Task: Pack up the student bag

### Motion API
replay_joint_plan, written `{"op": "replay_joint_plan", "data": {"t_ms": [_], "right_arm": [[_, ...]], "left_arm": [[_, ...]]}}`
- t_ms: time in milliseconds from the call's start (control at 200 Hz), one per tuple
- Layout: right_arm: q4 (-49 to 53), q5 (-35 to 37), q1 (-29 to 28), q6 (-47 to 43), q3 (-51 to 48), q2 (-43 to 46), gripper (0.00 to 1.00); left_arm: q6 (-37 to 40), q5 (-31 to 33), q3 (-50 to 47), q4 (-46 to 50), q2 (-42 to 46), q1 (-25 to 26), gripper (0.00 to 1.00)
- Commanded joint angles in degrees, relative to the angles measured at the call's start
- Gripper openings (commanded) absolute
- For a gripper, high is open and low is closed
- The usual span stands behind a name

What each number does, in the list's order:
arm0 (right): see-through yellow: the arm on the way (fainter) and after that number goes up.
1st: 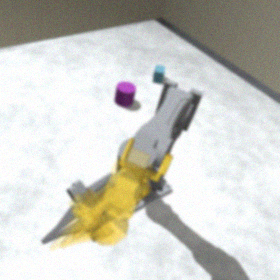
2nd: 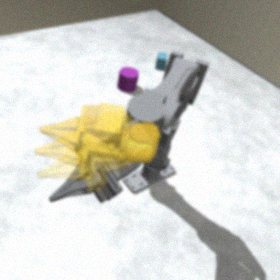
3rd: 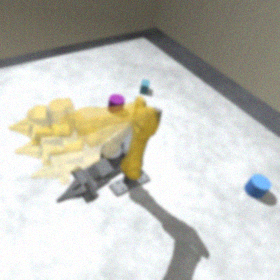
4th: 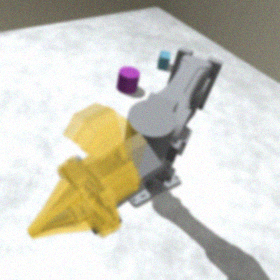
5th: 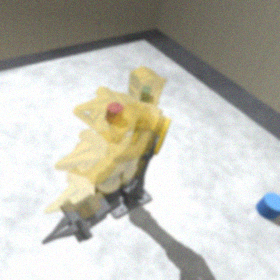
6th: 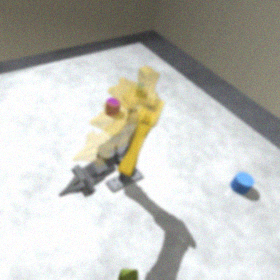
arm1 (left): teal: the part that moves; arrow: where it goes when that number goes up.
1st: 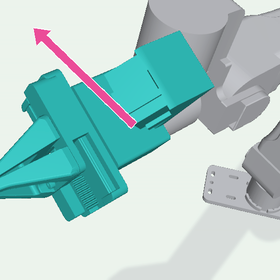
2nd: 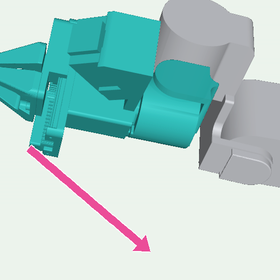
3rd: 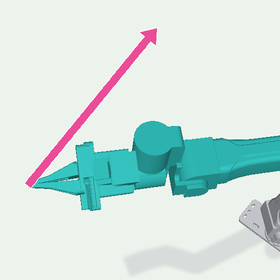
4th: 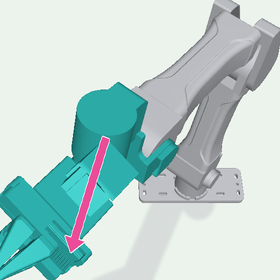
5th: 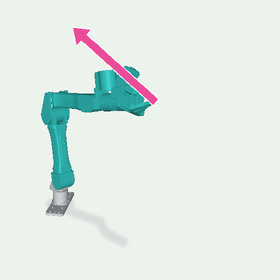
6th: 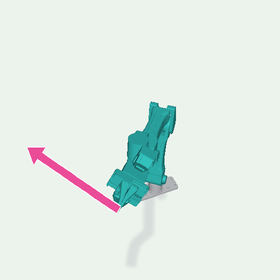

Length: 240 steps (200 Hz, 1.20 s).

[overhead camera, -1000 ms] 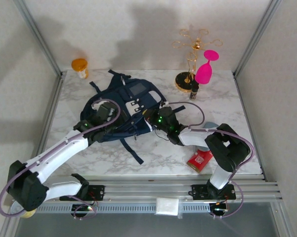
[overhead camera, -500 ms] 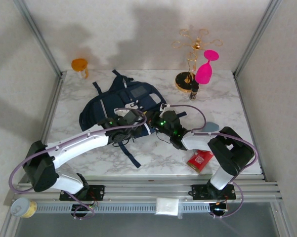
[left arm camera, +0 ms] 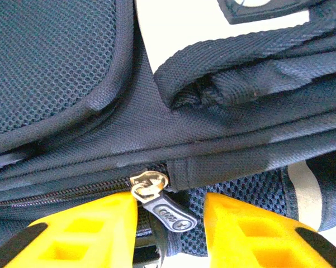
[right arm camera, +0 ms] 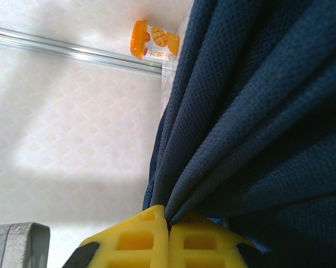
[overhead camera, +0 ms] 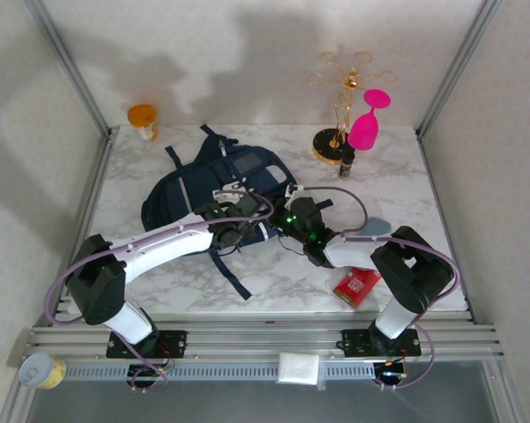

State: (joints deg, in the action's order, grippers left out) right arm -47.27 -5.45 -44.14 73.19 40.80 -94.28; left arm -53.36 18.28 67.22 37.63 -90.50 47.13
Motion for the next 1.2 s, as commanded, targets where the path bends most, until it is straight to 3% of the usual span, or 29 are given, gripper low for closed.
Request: {"op": "replay_joint_plan", "data": {"t_ms": [0, 275, 536, 696, 1026, 1196], "right_arm": [[-11.1, -2.7, -0.8, 1.1, 0.9, 1.8, 0.0], [-12.2, -2.6, -0.8, 0.8, 0.2, 2.1, 0.0], [-11.6, -3.9, 1.2, 0.8, -0.5, 3.3, 0.0], [-10.5, -3.6, 1.9, -0.3, 0.0, 3.8, 0.0], [-5.1, -5.5, 4.1, -1.3, 2.1, 2.1, 0.0], [-2.6, -7.1, 7.0, -1.6, 3.1, 2.8, 0.0]], "left_arm": [[-6.1, 3.0, -0.6, -2.2, -1.1, -1.0, 0.33], [-6.7, 5.0, 1.6, -1.1, -2.6, -3.3, 0.24], [-5.8, 2.9, -2.8, -4.3, 6.8, -3.8, 0.08], [-2.9, -2.2, -5.9, -7.7, 12.8, -5.4, 0.0], [1.7, -18.3, -8.5, -10.3, 19.5, -10.4, 0.0], [4.2, -12.5, -8.5, -1.1, 19.3, -10.7, 0.0]]}}
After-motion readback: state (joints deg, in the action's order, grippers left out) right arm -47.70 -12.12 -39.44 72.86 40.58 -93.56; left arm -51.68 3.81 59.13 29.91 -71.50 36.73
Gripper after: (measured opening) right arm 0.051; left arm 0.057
